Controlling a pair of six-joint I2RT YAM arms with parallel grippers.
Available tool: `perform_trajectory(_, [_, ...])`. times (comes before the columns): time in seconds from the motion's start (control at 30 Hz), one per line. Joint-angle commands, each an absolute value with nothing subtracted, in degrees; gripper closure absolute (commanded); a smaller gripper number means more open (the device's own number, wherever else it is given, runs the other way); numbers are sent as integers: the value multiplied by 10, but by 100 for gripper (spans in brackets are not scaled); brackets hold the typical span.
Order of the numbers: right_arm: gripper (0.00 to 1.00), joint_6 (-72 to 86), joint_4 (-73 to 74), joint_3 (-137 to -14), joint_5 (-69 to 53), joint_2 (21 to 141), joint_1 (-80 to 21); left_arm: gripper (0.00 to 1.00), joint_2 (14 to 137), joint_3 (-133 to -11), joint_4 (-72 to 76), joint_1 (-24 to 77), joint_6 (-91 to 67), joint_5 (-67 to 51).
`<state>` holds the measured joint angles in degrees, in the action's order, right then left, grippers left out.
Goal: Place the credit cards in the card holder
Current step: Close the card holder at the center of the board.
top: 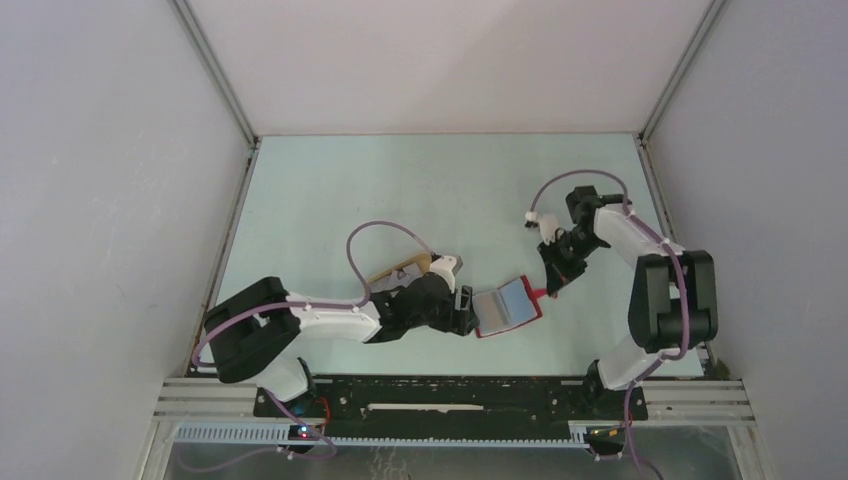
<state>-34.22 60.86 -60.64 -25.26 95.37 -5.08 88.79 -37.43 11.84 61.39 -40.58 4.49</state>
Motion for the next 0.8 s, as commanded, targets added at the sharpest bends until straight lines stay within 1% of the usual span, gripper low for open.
perform_trajectory(0.0, [100,-363,594,-662,-212,879,-60,22,832,-355,188,601,-387,54])
perform_trajectory(0.17, [100,-406,570,-664,-156,824,-112,21,785,-355,208,600,-292,76])
perform_trajectory(0.27, [100,-434,558,-663,-146,795,-127,18,772,-354,231,598,-193,82])
perform_trajectory(0.33, [100,-455,550,-659,-146,772,-131,16,777,-353,255,589,-138,68])
perform_trajectory(0.37, [100,-466,542,-654,-146,758,-133,15,787,-355,266,579,-123,42])
perform_trajectory(0.53, [100,-506,534,-634,-166,705,-142,15,845,-380,290,521,-110,-100])
perform_trajectory(0.63, [100,-501,547,-621,-189,706,-169,15,849,-375,300,517,-104,-116])
perform_trajectory(0.7, [100,-480,546,-602,-190,722,-213,15,837,-358,316,517,-113,-108])
perform_trajectory(0.77, [95,-445,529,-579,-184,749,-260,15,820,-338,325,517,-126,-95])
